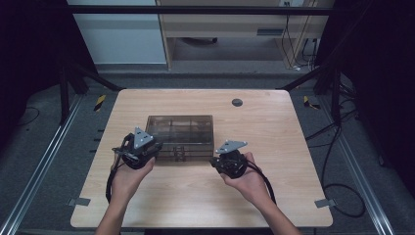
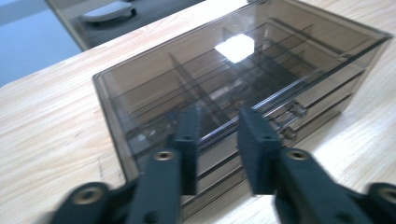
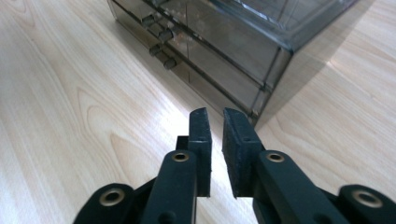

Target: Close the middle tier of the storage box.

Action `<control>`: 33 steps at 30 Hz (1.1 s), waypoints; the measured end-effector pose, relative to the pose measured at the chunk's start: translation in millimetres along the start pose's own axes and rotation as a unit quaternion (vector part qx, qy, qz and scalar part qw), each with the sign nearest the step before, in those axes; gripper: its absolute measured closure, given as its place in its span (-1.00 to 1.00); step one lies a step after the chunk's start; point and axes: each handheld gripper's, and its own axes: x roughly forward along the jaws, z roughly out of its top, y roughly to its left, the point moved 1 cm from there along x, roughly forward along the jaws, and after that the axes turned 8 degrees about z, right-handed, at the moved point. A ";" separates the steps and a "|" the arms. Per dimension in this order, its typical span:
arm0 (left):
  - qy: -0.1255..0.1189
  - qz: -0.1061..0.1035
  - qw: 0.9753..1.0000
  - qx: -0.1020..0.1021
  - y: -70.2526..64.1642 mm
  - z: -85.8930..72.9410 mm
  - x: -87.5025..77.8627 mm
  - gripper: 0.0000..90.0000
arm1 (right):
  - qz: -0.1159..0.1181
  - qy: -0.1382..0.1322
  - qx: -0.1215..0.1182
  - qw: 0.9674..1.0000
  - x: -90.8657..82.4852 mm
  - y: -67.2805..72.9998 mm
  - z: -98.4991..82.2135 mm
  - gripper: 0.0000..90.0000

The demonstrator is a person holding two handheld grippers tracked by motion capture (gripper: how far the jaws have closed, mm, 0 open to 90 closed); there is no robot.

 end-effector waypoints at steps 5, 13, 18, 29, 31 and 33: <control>-0.001 0.006 1.000 -0.011 4.6 -0.2 -2.3 0.00 | -0.009 -0.005 0.009 1.000 -9.1 -8.2 -10.2 0.49; -0.007 0.034 0.999 -0.010 7.8 -15.8 -5.6 -0.57 | -0.045 -0.022 0.035 0.998 -21.9 -32.6 -28.6 -0.04; -0.019 0.039 0.999 -0.016 12.7 -24.4 -11.3 -0.79 | -0.068 -0.042 0.035 0.996 -31.6 -43.9 -29.3 -0.40; -0.059 0.034 0.996 -0.051 22.0 -52.9 -12.4 -0.93 | -0.104 -0.057 0.036 0.992 -41.0 -63.3 -35.3 -0.74; -0.068 0.038 0.996 -0.051 24.4 -56.2 -11.9 -0.93 | -0.104 -0.062 0.038 0.992 -42.1 -64.3 -36.4 -0.74; -0.070 0.041 0.996 -0.042 26.7 -60.1 -11.2 -0.93 | -0.104 -0.064 0.036 0.992 -43.5 -63.6 -37.0 -0.76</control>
